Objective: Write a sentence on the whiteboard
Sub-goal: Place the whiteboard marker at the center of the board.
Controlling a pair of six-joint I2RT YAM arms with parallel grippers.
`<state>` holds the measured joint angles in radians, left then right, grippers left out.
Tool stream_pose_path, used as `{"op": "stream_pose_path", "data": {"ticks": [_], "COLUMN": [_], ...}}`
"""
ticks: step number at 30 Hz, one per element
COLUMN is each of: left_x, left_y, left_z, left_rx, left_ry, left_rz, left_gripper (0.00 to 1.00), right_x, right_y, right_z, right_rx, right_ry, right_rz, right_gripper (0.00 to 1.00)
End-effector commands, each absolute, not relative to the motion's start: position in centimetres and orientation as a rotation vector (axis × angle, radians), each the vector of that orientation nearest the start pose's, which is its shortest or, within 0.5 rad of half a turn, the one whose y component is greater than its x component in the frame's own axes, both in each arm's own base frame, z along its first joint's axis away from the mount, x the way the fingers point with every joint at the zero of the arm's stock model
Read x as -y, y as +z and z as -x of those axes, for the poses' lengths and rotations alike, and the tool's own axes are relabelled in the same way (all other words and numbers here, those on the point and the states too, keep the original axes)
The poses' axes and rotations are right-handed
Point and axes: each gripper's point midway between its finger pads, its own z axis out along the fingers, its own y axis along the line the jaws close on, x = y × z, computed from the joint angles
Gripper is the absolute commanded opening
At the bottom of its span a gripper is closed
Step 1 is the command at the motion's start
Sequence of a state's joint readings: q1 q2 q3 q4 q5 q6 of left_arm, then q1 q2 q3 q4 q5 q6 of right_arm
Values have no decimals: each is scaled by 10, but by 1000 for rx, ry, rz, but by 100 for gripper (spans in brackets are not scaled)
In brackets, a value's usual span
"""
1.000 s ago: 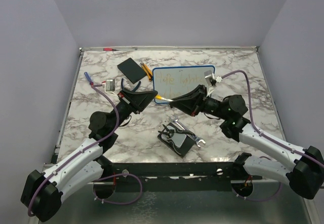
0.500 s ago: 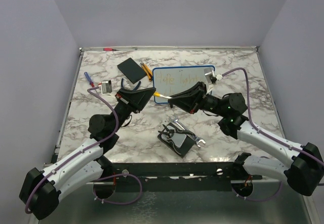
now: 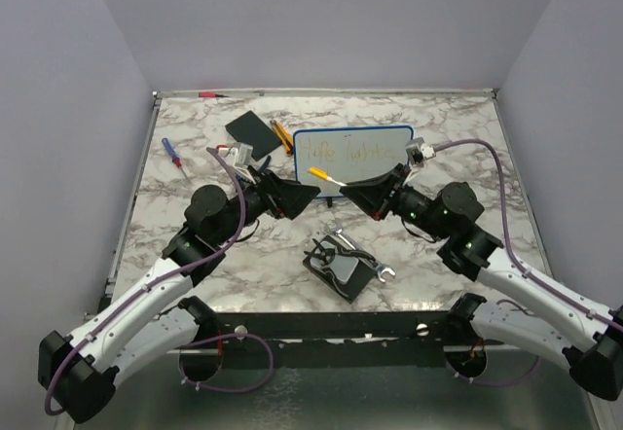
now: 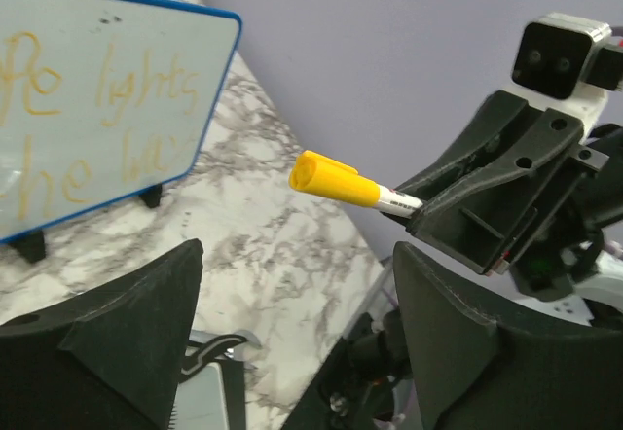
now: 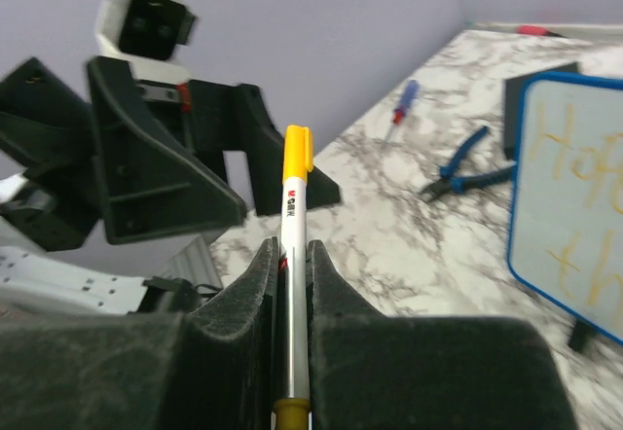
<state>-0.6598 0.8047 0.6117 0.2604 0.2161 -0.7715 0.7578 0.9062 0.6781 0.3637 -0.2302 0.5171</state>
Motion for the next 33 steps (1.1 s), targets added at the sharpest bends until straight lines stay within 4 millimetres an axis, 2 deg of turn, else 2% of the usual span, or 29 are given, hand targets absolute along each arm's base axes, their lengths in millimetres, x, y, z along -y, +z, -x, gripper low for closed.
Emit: {"op": "stream_pose_path", "data": {"ticks": [1,2,5,9,15,19,23,28,33], "left_x": [239,237,225,194,135,98,74,73,73], "left_y": [290,289,277,270,245,222,208,199,203], "left_z": [-229,-233,-246,-271,-302,-308,-305,-302,-300], "left_rx": [-1743,-1750,-1818,-1862,-1933,-1958,-1958,-1969,-1952], "left_ry": [-1063,-1040,-923,-702,-439,-226,-88,-105,-124], "left_rz": [-225,-230,-222,-210,-95,-26,1,-3,8], "left_gripper": [93,97,99,99,99,99,99,99,99], "right_x": [-237,-227,-197,-160,-118,-95,-91,-100,-95], "right_y": [261,252,219,186,156,143,128,103,83], "right_z": [-239,-241,-246,-245,-237,-238,-244,-256,-261], "right_rx": [-1762,-1801,-1934,-2066,-2152,-2111,-2048,-1977,-1951], "right_ry": [882,830,654,408,145,20,28,104,47], "right_rz": [152,105,-34,-153,-346,-434,-517,-579,-607], "right_gripper": [0,0,1,1,0,5,7,7,9]}}
